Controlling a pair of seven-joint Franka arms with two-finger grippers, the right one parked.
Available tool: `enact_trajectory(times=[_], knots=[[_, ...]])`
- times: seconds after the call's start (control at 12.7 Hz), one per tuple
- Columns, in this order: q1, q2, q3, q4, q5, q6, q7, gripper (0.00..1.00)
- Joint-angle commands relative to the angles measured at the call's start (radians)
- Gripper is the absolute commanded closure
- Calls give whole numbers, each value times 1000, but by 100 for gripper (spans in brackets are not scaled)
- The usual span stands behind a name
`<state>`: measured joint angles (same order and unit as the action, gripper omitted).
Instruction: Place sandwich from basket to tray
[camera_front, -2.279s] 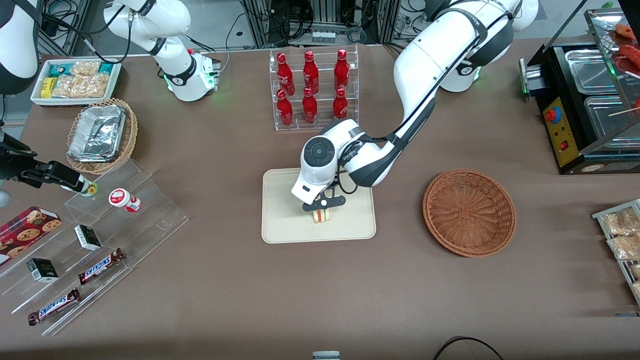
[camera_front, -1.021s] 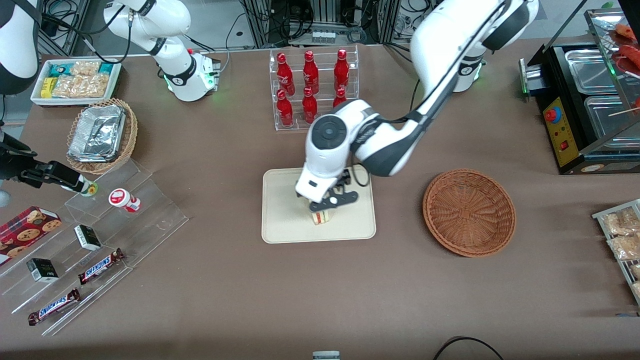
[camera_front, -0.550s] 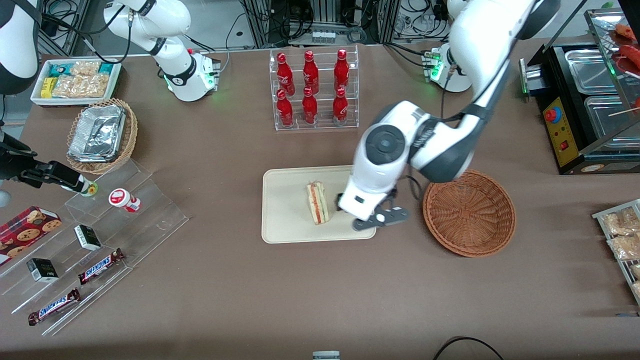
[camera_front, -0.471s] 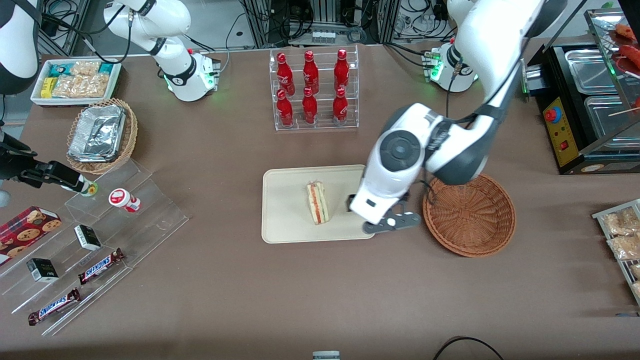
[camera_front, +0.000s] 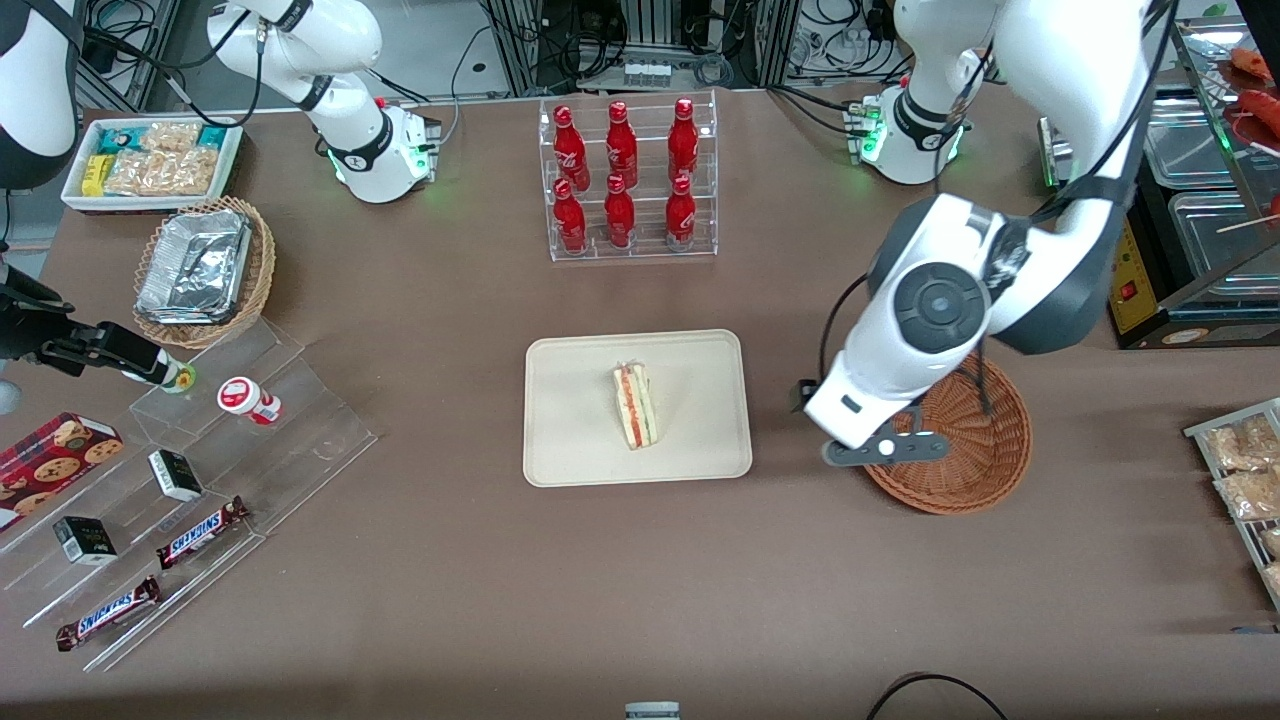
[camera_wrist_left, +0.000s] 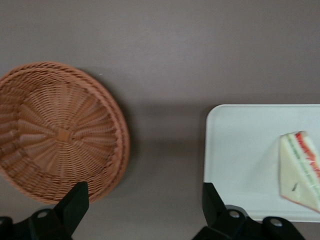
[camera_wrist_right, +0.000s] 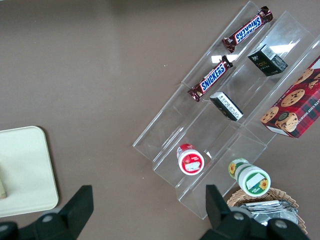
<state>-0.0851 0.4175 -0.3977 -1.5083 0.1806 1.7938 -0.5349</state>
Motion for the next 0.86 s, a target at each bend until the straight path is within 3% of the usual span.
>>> enact_trajectory(times=[0.0, 0.31, 0.47, 0.79], knots=[[62, -110, -10, -122, -18, 4, 71, 0], [152, -229, 2, -219, -90, -7, 252, 0], [142, -273, 94, -228, -145, -55, 344, 0], [114, -370, 212, -222, -158, -192, 472, 0]])
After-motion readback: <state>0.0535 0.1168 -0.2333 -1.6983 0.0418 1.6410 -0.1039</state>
